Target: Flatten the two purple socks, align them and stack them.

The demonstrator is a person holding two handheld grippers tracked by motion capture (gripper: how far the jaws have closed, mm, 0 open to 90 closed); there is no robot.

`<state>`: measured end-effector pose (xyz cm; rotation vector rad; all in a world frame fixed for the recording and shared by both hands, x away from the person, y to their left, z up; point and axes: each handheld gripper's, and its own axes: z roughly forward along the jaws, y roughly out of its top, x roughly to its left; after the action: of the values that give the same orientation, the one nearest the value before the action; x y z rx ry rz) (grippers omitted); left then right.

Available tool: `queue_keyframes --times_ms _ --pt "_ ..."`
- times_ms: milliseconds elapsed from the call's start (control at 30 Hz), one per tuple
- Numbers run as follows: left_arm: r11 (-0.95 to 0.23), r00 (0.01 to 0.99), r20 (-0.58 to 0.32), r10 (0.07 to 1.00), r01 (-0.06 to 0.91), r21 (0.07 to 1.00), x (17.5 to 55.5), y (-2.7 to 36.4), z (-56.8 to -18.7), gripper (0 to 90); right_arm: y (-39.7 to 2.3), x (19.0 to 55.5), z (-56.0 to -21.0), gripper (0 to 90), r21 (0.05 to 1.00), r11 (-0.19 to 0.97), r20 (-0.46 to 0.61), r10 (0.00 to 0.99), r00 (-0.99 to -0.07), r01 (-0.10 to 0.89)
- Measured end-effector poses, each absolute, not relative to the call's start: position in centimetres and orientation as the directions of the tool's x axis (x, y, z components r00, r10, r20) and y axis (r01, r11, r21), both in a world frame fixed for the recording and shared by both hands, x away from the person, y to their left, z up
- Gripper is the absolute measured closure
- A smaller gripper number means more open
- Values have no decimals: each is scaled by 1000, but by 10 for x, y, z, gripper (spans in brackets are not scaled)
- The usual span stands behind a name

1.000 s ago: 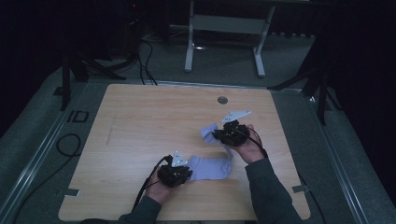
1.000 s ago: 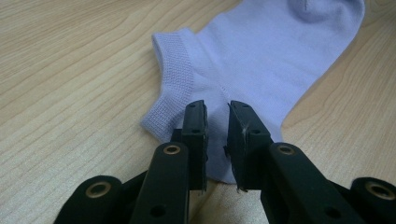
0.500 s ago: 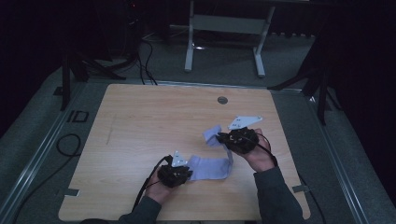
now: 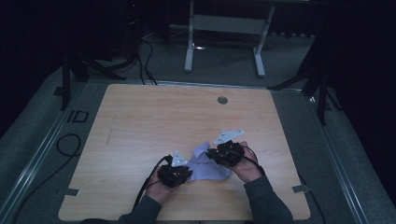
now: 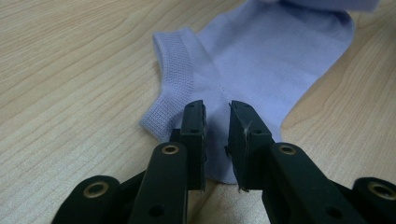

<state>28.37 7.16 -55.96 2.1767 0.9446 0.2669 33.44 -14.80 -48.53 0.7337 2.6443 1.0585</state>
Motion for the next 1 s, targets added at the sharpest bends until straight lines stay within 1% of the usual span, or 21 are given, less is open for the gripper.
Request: queue_keyframes --times_ms 33,67,100,300,400,733,800,933,1000 --pt "-456 707 -96 701 548 701 284 72 -560 758 -147 334 -490 817 692 610 28 511 -859 386" --pt "-456 707 -96 701 548 701 284 72 -560 758 -147 334 -490 817 692 610 28 511 -859 386" --pt "-456 706 -96 702 549 701 284 72 -560 758 -147 334 -495 822 690 602 62 503 -862 401" --pt "-454 703 -91 705 547 703 283 71 -560 759 -143 333 -507 829 675 605 108 486 -867 423" --pt "-450 698 -87 711 546 706 283 72 -559 761 -142 332 -511 833 669 607 114 487 -866 429" --pt "-373 661 -128 740 561 739 278 90 -541 793 -137 330 -519 854 664 612 119 481 -869 430" --pt "-374 661 -129 739 562 738 277 91 -541 812 -136 329 -519 854 664 613 117 480 -869 428" --pt "-416 670 -109 734 571 708 278 86 -548 848 -134 328 -521 854 656 626 112 472 -875 421" --pt "-434 671 -94 736 573 696 279 83 -553 851 -134 328 -521 854 656 627 110 471 -875 420"
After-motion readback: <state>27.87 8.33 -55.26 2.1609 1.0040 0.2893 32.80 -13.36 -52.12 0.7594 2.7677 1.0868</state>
